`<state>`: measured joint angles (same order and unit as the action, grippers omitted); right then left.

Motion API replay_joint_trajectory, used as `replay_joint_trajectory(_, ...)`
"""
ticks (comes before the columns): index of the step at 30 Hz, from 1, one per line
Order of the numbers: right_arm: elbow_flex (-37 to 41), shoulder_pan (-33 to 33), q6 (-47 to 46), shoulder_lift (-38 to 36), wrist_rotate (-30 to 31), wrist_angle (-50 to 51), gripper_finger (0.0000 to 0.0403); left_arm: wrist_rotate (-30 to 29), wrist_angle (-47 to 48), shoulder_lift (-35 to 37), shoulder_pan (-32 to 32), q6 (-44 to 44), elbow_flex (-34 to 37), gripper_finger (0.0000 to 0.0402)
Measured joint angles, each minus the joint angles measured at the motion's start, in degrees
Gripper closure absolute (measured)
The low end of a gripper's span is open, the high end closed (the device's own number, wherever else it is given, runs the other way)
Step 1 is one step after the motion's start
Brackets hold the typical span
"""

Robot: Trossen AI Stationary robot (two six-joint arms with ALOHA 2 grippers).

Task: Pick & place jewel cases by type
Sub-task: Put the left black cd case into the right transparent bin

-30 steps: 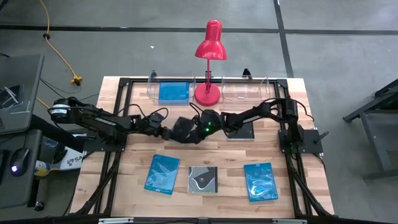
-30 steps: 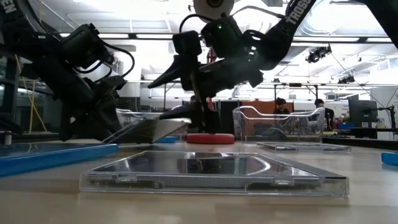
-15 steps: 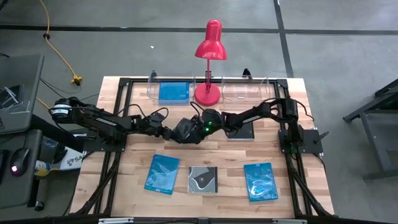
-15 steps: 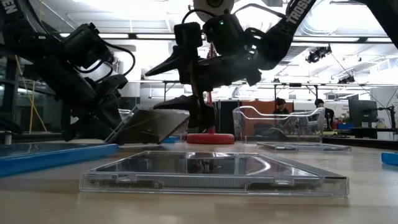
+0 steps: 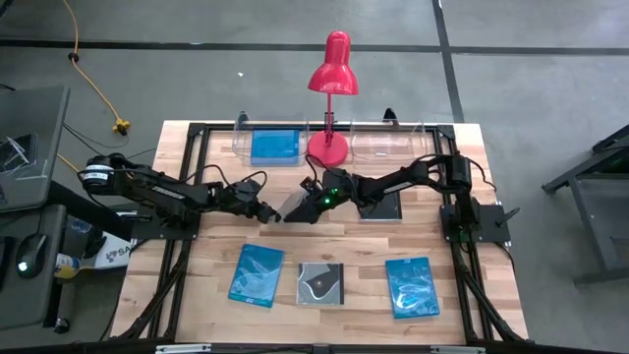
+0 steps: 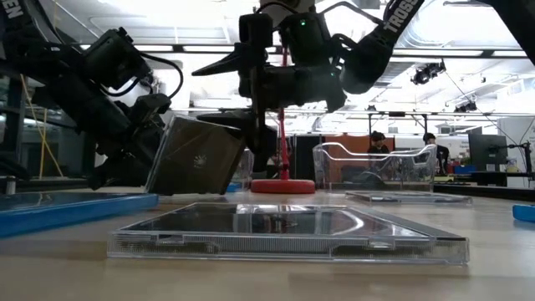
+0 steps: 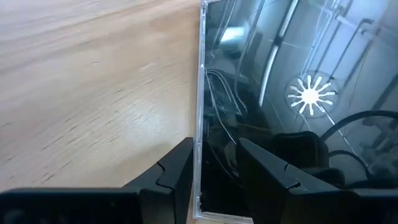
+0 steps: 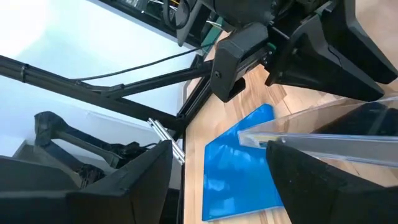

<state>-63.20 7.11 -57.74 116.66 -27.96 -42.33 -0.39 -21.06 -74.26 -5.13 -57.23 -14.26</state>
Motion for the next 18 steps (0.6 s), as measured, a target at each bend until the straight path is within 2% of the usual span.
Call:
replay_joint_trajectory(9,0.0,0.0,0.2,0.0,0.5,0.1,0.0151,0.6,-2.8,-0.1,0.0,1.8,0.0,0.0282)
replay_joint_trajectory(18,0.1,0.0,0.3,0.0,0.7,-1.4,0.0151,4.0,-2.8,-0.1,-0.1,6.2,-2.5,0.0282)
